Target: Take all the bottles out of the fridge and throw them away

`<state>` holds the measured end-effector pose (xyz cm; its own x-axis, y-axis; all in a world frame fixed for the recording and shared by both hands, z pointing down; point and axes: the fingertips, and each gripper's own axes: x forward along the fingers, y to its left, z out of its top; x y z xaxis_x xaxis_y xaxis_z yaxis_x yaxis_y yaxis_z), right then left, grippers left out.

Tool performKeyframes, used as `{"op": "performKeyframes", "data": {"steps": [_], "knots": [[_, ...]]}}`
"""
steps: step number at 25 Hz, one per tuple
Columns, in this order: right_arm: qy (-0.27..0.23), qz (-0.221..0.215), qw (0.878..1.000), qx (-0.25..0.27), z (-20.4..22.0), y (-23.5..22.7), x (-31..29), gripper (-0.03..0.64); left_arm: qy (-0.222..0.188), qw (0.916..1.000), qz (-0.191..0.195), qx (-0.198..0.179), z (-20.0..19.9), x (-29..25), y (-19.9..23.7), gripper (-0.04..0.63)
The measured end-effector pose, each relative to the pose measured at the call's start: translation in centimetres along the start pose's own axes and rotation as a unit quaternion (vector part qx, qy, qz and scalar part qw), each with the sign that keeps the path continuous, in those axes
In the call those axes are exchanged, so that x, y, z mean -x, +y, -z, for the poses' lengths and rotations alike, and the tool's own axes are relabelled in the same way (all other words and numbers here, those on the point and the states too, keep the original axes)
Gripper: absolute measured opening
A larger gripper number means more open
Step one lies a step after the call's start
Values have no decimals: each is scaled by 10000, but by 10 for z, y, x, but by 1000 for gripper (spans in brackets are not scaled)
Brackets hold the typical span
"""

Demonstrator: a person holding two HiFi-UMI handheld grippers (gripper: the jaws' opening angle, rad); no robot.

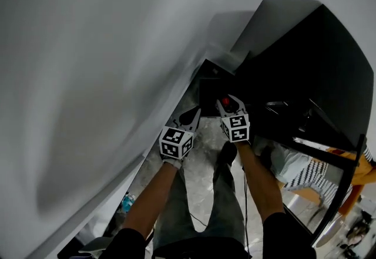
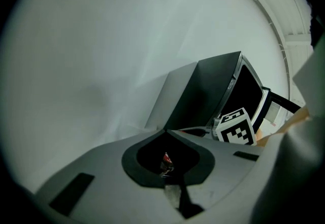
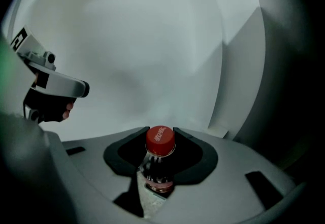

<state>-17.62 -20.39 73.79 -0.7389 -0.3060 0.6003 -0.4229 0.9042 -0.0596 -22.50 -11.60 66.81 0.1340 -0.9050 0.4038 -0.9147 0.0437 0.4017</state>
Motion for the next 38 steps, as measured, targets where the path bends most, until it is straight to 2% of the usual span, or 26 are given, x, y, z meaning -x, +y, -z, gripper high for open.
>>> {"op": "performKeyframes", "data": {"steps": [8,13,28,32,38], "knots": [[379,162,9989,-212,102,-7,-49,150,90,9997,-16,238,95,-28,42,3],[474,220,9983,-249,142,-14,-69,150,218,9994,74,251,143,-44,48,3],[702,297,9964,-376,257,-25,-163,150,152,9995,258,86,228,-105,92,3],[885,326,9944,-469,286,-29,-181,150,211,9994,245,75,249,-110,102,3],[1305,318,9905,-292,318,-31,-201,150,235,9995,143,141,265,-115,111,3]]}}
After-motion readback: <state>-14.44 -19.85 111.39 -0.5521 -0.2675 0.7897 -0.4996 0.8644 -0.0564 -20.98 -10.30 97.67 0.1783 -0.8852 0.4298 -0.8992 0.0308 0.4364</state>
